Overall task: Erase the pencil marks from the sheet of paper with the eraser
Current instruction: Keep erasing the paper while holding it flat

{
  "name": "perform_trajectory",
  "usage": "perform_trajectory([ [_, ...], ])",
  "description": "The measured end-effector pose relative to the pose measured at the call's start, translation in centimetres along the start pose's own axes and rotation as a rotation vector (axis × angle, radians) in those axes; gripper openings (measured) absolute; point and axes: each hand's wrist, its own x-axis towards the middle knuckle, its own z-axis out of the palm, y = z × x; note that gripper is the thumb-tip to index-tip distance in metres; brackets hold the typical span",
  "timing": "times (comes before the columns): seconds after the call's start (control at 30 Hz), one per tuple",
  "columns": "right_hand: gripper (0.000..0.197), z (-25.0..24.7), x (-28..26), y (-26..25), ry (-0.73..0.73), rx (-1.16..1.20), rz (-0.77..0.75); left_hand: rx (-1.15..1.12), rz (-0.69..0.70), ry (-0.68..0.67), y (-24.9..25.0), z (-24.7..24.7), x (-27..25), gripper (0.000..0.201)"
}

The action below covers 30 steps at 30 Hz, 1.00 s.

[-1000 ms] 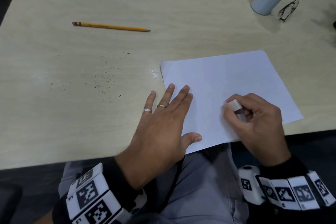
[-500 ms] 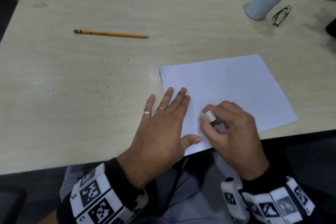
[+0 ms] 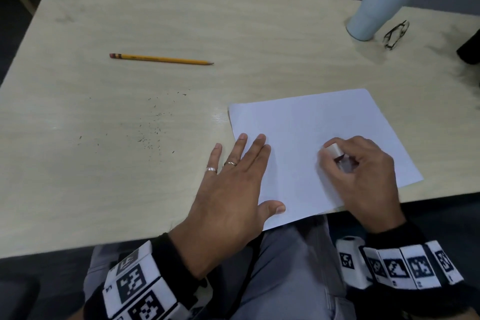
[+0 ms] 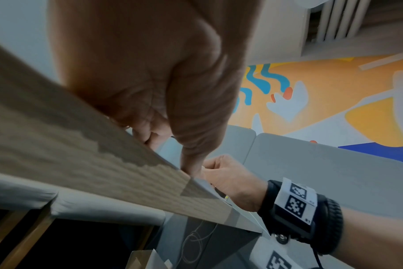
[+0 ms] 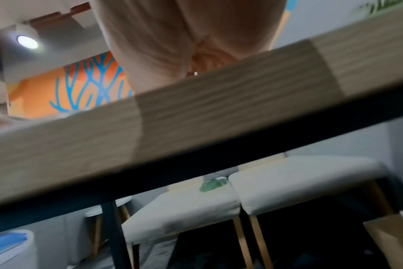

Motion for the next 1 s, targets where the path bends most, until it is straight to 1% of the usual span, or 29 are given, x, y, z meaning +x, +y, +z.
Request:
perform_trajectory([
  [0.07, 0.011, 0.6, -0.7, -1.7, -0.032, 0.017, -0.055, 0.000, 0.003, -0.001, 0.0, 0.0, 0.0, 0.093],
  [0.13, 0.008, 1.8, -2.4, -4.0, -0.123, 0.035, -0.162, 0.000, 0.003, 0.002, 0.0, 0.1, 0.0, 0.094],
  [0.17, 0.008, 2.0, -2.5, -3.8, -0.137, 0.044, -0.174, -0.001, 0.005, 0.002, -0.1, 0.2, 0.0, 0.094],
  [0.2, 0.008, 1.8, -1.9, -2.7, -0.121, 0.053, -0.146, -0.004, 0.007, 0.001, -0.1, 0.2, 0.0, 0.094],
  [0.27, 0.013, 0.9, -0.3, -0.5, -0.031, 0.006, -0.055, -0.008, 0.005, 0.002, 0.0, 0.2, 0.0, 0.094],
  [0.33, 0.014, 0.6, 0.1, -0.3, 0.017, -0.030, -0.039, -0.008, 0.000, 0.002, 0.1, 0.1, 0.1, 0.094],
  [0.37, 0.012, 0.9, -0.3, -1.2, -0.005, -0.015, -0.064, -0.007, 0.002, -0.002, 0.1, 0.1, 0.1, 0.093],
  [0.43, 0.006, 2.1, -2.0, -3.9, -0.105, 0.026, -0.162, -0.005, 0.000, -0.007, 0.1, 0.1, 0.1, 0.094],
  [0.47, 0.005, 2.7, -2.7, -4.4, -0.133, 0.027, -0.203, -0.004, -0.002, -0.008, 0.1, 0.1, 0.1, 0.094],
  [0.5, 0.006, 2.7, -2.5, -4.1, -0.130, 0.030, -0.208, -0.004, -0.001, -0.010, 0.1, 0.1, 0.0, 0.094],
  [0.57, 0.008, 1.9, -0.8, -1.7, -0.044, 0.004, -0.132, -0.007, -0.002, -0.009, 0.1, 0.0, 0.0, 0.093],
  [0.63, 0.013, 1.0, 0.3, -0.4, 0.019, -0.034, -0.060, -0.015, -0.003, 0.002, 0.2, -0.1, -0.1, 0.093],
  [0.7, 0.011, 1.1, -0.2, -1.6, -0.005, -0.015, -0.084, -0.017, 0.001, 0.003, 0.2, 0.0, -0.1, 0.093],
  [0.77, 0.006, 2.2, -2.0, -3.9, -0.092, 0.002, -0.186, -0.014, -0.001, 0.000, 0.1, 0.1, 0.0, 0.093],
  [0.8, 0.005, 2.4, -2.3, -3.9, -0.106, -0.002, -0.210, -0.012, -0.002, -0.001, 0.0, 0.2, 0.0, 0.093],
  [0.83, 0.006, 2.2, -1.8, -2.9, -0.093, -0.004, -0.196, -0.013, 0.000, -0.003, 0.0, 0.2, 0.0, 0.093],
  [0.93, 0.011, 0.5, 0.4, -0.1, 0.014, -0.070, -0.080, -0.028, 0.002, 0.011, 0.0, 0.2, -0.1, 0.093],
  [1.0, 0.009, 0.6, 0.0, -0.6, 0.012, -0.045, -0.097, -0.021, 0.006, 0.011, 0.0, 0.2, 0.0, 0.093],
])
